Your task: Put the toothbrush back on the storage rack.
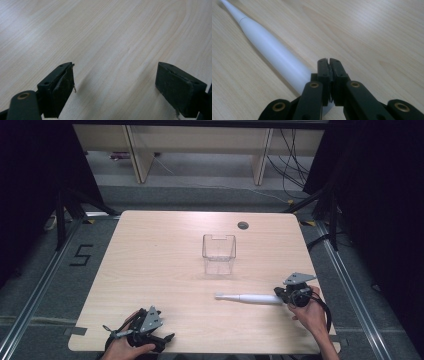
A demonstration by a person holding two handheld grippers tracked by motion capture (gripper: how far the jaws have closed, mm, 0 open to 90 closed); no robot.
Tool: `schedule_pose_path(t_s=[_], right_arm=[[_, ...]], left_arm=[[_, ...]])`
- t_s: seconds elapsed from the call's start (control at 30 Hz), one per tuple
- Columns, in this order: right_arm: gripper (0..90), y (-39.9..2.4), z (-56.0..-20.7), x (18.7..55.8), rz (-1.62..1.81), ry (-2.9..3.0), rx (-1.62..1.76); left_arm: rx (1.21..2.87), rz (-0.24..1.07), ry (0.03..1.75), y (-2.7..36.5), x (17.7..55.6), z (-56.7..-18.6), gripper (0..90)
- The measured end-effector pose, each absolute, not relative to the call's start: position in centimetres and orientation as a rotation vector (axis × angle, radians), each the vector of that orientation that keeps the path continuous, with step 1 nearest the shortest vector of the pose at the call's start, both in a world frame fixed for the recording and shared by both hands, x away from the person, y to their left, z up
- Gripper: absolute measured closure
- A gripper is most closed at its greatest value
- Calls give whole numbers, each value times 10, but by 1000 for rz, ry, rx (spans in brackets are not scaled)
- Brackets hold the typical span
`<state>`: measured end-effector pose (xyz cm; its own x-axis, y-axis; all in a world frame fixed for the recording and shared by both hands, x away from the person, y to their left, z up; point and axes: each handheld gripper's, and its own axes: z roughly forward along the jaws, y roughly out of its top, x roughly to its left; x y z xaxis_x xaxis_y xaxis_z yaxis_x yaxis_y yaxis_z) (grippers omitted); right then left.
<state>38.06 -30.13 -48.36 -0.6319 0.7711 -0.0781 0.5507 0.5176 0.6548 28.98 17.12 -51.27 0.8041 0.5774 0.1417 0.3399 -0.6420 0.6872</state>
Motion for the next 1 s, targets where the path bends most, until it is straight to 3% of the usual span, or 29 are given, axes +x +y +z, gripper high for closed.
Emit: schedule_pose_path(t_s=[1.0], right_arm=[[863,-296,-487,360,855,2466,1068]], left_arm=[[2311,467,677,171,289,-512,151]])
